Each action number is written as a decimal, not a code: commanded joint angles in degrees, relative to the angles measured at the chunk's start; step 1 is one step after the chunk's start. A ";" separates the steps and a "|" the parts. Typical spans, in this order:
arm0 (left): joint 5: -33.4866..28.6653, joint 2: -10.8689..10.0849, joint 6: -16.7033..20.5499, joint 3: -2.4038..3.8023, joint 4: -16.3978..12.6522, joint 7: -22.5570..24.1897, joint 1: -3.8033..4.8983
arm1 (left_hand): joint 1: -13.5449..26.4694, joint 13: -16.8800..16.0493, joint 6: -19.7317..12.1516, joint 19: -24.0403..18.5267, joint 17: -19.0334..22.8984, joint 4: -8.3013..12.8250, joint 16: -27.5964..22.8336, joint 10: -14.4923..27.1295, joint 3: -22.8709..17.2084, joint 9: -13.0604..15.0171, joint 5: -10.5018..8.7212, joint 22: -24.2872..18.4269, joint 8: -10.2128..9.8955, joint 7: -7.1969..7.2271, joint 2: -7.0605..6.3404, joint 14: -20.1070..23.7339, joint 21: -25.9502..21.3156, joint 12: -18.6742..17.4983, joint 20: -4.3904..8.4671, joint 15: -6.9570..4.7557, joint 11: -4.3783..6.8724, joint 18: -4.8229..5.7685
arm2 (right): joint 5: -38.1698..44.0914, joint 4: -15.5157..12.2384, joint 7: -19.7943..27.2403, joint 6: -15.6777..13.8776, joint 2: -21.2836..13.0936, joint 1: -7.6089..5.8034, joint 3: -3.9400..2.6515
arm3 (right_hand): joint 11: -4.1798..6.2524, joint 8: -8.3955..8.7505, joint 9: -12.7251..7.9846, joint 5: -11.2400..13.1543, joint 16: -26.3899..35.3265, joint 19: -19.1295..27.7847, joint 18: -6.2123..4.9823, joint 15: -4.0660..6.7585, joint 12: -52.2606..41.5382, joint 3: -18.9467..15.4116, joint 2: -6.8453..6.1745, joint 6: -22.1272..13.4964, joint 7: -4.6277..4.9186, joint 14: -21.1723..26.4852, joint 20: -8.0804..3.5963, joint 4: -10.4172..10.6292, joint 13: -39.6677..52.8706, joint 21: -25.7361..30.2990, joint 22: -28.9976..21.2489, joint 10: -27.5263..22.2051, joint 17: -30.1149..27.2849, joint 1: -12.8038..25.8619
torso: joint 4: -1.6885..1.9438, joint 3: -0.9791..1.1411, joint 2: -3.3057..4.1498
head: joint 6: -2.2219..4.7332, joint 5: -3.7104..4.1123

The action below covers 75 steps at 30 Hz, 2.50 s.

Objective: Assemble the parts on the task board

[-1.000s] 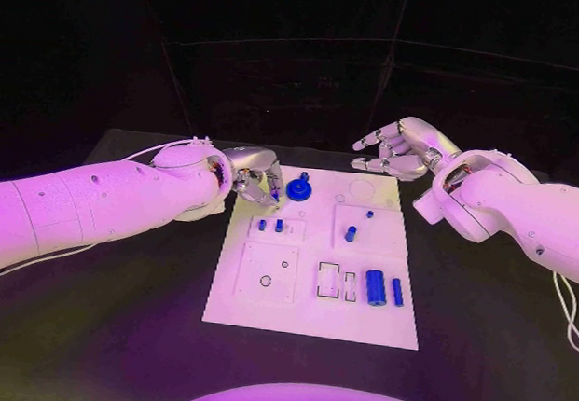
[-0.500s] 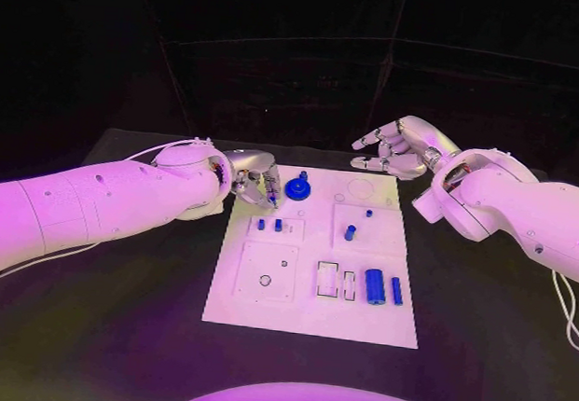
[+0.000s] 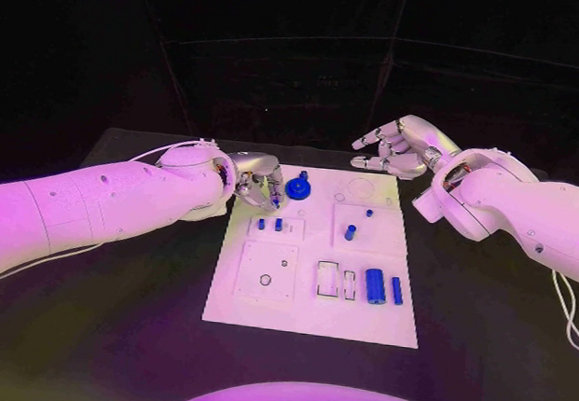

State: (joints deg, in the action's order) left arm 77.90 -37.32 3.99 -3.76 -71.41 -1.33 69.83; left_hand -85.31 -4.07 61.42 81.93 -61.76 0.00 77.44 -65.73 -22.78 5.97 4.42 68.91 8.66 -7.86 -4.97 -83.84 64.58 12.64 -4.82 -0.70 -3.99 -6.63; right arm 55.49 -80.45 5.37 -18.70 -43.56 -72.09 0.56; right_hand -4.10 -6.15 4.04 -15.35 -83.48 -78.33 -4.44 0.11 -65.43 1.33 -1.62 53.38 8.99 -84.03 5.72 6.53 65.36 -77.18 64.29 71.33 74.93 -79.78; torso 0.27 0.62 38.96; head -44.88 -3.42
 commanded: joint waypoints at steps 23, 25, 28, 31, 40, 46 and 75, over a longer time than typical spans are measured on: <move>-0.26 0.79 -3.21 0.02 0.44 -0.92 -0.03 | 2.40 0.32 -0.98 -0.95 1.47 0.09 -0.50 2.60 -0.65 -0.84 -0.06 -1.02 -2.40 -0.75 -1.76 0.33 -1.70 -3.57 -0.85 0.86 -1.25 0.76 | 0.09 -0.14 0.40 -0.23 -0.09 -0.11 -0.04 | 0.17 -0.29 0.01 -0.39 0.24 0.43 -0.67 0.42 0.25 -0.10 0.49 0.43 0.07 -3.52 -0.16 0.07 -0.09 0.38 -0.02 0.16 4.29 0.07 | 0.02 0.00 0.00 | -0.33 0.13; -0.26 0.79 -3.21 0.02 0.44 -0.94 -0.03 | 2.47 0.32 -0.99 -0.99 1.54 0.11 -0.51 2.75 -0.65 -0.87 -0.06 -1.10 -2.47 -0.78 -1.83 0.35 -1.82 -3.72 -0.89 0.90 -1.31 0.74 | 0.09 -0.15 0.40 -0.24 -0.11 -0.11 -0.04 | 0.17 -0.29 0.01 -0.39 0.24 0.43 -0.67 0.42 0.25 -0.10 0.49 0.43 0.07 -3.52 -0.16 0.07 -0.09 0.38 -0.02 0.16 4.29 0.07 | 0.04 -0.01 -0.01 | -0.32 0.13; -0.26 0.80 -3.08 0.02 0.47 -0.97 -0.03 | 2.68 0.31 -1.14 -1.06 1.64 0.15 -0.51 3.16 -0.67 -0.98 -0.05 -1.21 -2.71 -0.88 -2.01 0.39 -2.01 -4.09 -1.01 1.01 -1.45 0.70 | 0.09 -0.16 0.39 -0.27 -0.13 -0.11 -0.04 | 0.17 -0.29 0.01 -0.39 0.24 0.43 -0.67 0.42 0.25 -0.10 0.49 0.43 0.07 -3.52 -0.16 0.07 -0.09 0.38 -0.02 0.16 4.29 0.07 | 0.04 -0.02 0.00 | -0.32 0.11; -0.26 0.80 -2.86 0.02 0.53 -0.98 -0.03 | 2.83 0.31 -1.42 -1.14 1.77 0.19 -0.52 3.56 -0.71 -1.11 -0.05 -1.35 -3.01 -0.99 -2.14 0.44 -2.24 -4.43 -1.11 1.11 -1.58 0.65 | 0.09 -0.15 0.39 -0.29 -0.14 -0.11 -0.04 | 0.17 -0.29 0.01 -0.39 0.24 0.43 -0.67 0.42 0.25 -0.10 0.49 0.43 0.07 -3.52 -0.16 0.07 -0.09 0.38 -0.02 0.16 4.29 0.07 | 0.04 -0.03 0.00 | -0.33 0.11; -0.26 0.62 -2.12 0.02 0.43 -1.07 -0.03 | 3.47 0.39 -3.26 -1.75 2.20 0.39 -0.52 6.17 -0.40 -1.78 -0.07 -2.87 -4.47 -0.85 -2.80 0.55 -4.31 -6.04 -1.53 1.55 -2.12 0.23 | 0.09 -0.05 0.22 -0.44 -0.18 -0.11 -0.04 | 0.18 -0.29 0.00 -0.40 0.32 0.51 -0.71 0.43 0.61 -0.14 0.46 0.41 0.06 -3.51 -0.17 0.08 -0.48 0.50 -0.23 -0.06 4.20 0.03 | 0.04 -0.03 0.00 | -0.31 0.12; -0.26 0.04 -0.83 0.02 0.20 -1.42 -0.04 | 3.83 0.36 -5.77 -2.33 2.54 0.70 -0.52 9.22 1.12 -2.24 -0.13 -5.18 -5.08 -0.20 -2.99 0.43 -7.30 -7.31 -1.92 1.93 -2.68 -0.31 | 0.55 0.26 -0.87 -0.32 -0.35 -0.11 -0.04 | 0.10 -0.09 -0.11 -0.33 0.52 0.88 -0.84 0.39 2.02 -0.36 0.17 -0.04 0.15 -3.43 -0.16 0.13 -1.83 0.97 -1.00 -1.22 3.95 -0.01 | 0.06 -0.06 0.00 | -0.22 0.22; -60.50 -11.84 15.12 0.06 -7.34 21.62 0.07 | 6.20 -0.81 -2.17 -10.90 23.97 -1.63 -12.64 3.51 3.43 -1.91 0.20 -22.63 -1.75 -2.33 -0.28 9.27 -30.82 -1.56 -1.85 1.75 -2.15 -3.82 | 37.03 -1.66 -16.43 9.38 -2.70 1.51 1.32 | -0.09 -0.34 -0.14 5.85 9.39 0.59 -1.25 0.45 48.19 10.30 -3.18 5.95 -0.62 -1.96 -0.21 -1.60 -47.03 2.90 -3.64 -10.52 -6.59 -6.06 | -0.04 -0.15 -0.03 | 2.33 3.96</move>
State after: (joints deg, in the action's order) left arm 37.42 -49.10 16.35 -3.74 -78.13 11.97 69.81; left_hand -79.69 -4.89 59.28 71.24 -38.49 -1.44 65.21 -62.34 -19.28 4.11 4.44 46.49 6.72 -9.83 -5.13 -74.91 34.08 10.88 -6.65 1.05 -6.16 -9.77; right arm 84.95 -81.76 -6.93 -11.09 -46.21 -70.54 1.87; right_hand -4.10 -6.73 3.99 -9.72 -74.22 -77.42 -5.35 0.54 -17.40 11.40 -4.36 59.05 8.30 -84.04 5.41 4.93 18.54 -74.05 60.62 60.51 68.38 -85.79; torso 0.28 0.49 38.88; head -42.66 0.19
